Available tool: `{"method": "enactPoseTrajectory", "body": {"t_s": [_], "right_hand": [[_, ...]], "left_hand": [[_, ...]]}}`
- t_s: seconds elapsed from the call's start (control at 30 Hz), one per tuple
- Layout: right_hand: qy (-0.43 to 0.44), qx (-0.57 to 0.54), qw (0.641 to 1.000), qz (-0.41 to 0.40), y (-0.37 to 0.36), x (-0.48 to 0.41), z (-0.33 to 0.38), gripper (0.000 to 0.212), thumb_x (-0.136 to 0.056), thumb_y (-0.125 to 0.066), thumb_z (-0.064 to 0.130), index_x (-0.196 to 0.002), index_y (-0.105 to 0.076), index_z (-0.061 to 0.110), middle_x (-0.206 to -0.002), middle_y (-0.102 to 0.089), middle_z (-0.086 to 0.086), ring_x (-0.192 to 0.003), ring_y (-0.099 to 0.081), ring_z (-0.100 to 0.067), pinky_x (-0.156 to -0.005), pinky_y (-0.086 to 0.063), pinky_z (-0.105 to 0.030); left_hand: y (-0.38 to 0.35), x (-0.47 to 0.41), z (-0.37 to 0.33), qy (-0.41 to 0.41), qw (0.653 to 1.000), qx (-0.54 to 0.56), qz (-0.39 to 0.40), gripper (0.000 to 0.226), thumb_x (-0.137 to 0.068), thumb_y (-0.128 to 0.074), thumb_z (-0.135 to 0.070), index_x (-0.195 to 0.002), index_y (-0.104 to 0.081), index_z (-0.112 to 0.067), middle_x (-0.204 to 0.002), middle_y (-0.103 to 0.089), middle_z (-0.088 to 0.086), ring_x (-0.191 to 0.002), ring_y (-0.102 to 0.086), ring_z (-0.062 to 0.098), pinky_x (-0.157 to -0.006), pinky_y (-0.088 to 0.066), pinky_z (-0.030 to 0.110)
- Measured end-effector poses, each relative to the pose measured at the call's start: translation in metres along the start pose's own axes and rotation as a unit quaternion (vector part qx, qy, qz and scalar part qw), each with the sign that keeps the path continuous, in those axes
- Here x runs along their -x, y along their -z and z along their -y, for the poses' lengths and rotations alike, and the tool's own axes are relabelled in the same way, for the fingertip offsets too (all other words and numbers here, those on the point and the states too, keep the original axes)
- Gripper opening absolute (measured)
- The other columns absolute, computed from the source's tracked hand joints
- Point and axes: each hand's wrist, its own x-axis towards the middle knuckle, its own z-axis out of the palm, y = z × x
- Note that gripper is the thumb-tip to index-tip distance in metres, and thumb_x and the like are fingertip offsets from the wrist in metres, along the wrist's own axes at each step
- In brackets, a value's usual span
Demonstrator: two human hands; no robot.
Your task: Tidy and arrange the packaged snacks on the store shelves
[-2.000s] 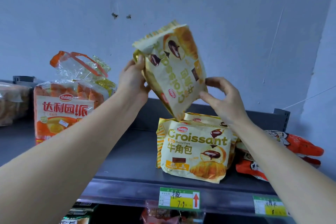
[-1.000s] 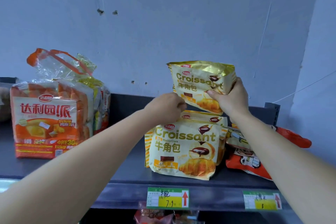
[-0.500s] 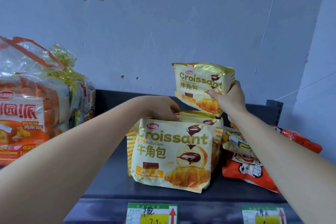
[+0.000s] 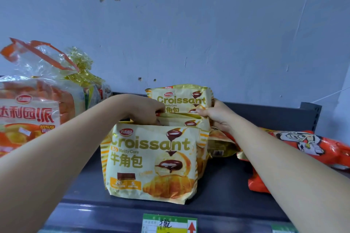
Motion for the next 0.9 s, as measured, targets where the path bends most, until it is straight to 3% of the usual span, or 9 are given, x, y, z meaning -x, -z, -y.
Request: {"method": "enactPoseTrajectory", "body": {"t_s": [0.17,0.33,0.43,0.5,0.6,0.67,0.77,0.83,0.9], "right_hand": [[0.01,0.035,0.998,0.045,-0.008,0.004,0.001,0.043,-0.081,-0.074,0.014,-0.118,-0.053,0.02,-0.107,-0.065,-0.002,-0.095,-0.065,-0.018,-0.079,-0.056,-0.034],[-0.013,-0.036,0.992,0.117,0.007,0.012,0.006,0.033,-0.079,-0.067,-0.003,-0.109,-0.062,0.01,-0.109,-0.069,-0.012,-0.105,-0.063,-0.03,-0.096,-0.047,-0.051],[-0.036,0.009,0.98,0.195,0.011,0.02,0.009,0.029,-0.079,-0.061,0.005,-0.108,-0.062,0.01,-0.109,-0.064,-0.014,-0.101,-0.06,-0.028,-0.094,-0.047,-0.048],[-0.034,-0.025,0.968,0.246,0.017,0.019,0.013,0.037,-0.07,-0.065,0.025,-0.104,-0.064,0.012,-0.102,-0.064,-0.011,-0.092,-0.06,-0.025,-0.087,-0.046,-0.044],[-0.068,-0.023,0.991,0.115,0.021,0.0,0.006,0.034,-0.083,-0.056,0.038,-0.104,-0.067,0.014,-0.109,-0.069,-0.01,-0.098,-0.063,-0.026,-0.093,-0.047,-0.044],[-0.079,0.178,0.981,0.002,0.017,-0.008,-0.005,0.027,-0.088,-0.054,0.026,-0.109,-0.068,0.016,-0.119,-0.065,-0.008,-0.105,-0.061,-0.027,-0.097,-0.047,-0.047],[-0.086,0.377,0.916,0.11,0.003,-0.001,-0.008,0.017,-0.089,-0.056,0.022,-0.102,-0.066,0.022,-0.107,-0.063,-0.002,-0.102,-0.057,-0.025,-0.096,-0.047,-0.043],[-0.092,0.405,0.894,0.167,-0.002,0.008,-0.001,0.013,-0.091,-0.054,0.022,-0.078,-0.056,0.025,-0.086,-0.056,0.001,-0.084,-0.054,-0.019,-0.088,-0.047,-0.036],[-0.11,0.382,0.896,0.196,0.0,0.005,0.002,0.011,-0.087,-0.058,0.027,-0.077,-0.054,0.029,-0.088,-0.057,-0.001,-0.093,-0.057,-0.025,-0.096,-0.046,-0.043]], "left_hand": [[-0.006,-0.003,0.003,0.002,0.999,-0.004,-0.037,0.055,-0.092,-0.057,-0.036,-0.142,-0.035,-0.027,-0.153,-0.022,-0.001,-0.136,-0.03,0.024,-0.111,-0.029,0.04],[-0.01,-0.011,0.006,-0.038,0.983,-0.068,-0.167,0.056,-0.075,-0.065,-0.063,-0.116,-0.051,-0.029,-0.159,0.018,0.002,-0.144,0.026,0.022,-0.116,0.011,0.056],[-0.008,-0.011,0.003,-0.051,0.99,-0.019,-0.128,0.045,-0.078,-0.065,-0.059,-0.105,-0.05,-0.027,-0.157,-0.019,0.001,-0.143,-0.02,0.022,-0.117,-0.017,0.045],[-0.009,-0.011,0.006,-0.055,0.989,0.017,-0.134,0.058,-0.076,-0.067,-0.058,-0.117,-0.05,-0.021,-0.134,-0.044,-0.003,-0.117,-0.047,0.017,-0.099,-0.039,0.033],[-0.011,-0.009,0.01,-0.063,0.988,0.024,-0.137,0.056,-0.076,-0.069,-0.057,-0.114,-0.051,-0.02,-0.116,-0.049,-0.007,-0.102,-0.05,0.014,-0.088,-0.042,0.028],[-0.012,-0.007,0.011,-0.07,0.988,0.025,-0.136,0.044,-0.076,-0.069,-0.055,-0.101,-0.049,-0.025,-0.11,-0.049,-0.009,-0.096,-0.049,0.012,-0.082,-0.04,0.026],[-0.012,-0.002,0.01,-0.077,0.987,0.038,-0.135,0.038,-0.076,-0.07,-0.054,-0.095,-0.047,-0.03,-0.108,-0.05,-0.011,-0.098,-0.05,0.011,-0.081,-0.039,0.025],[-0.013,0.001,0.011,-0.078,0.987,0.042,-0.136,0.039,-0.077,-0.07,-0.053,-0.099,-0.05,-0.028,-0.108,-0.051,-0.011,-0.099,-0.05,0.011,-0.083,-0.041,0.025],[-0.013,0.002,0.011,-0.077,0.987,0.04,-0.139,0.041,-0.077,-0.07,-0.053,-0.101,-0.053,-0.025,-0.107,-0.052,-0.011,-0.1,-0.05,0.011,-0.084,-0.043,0.026]]}}
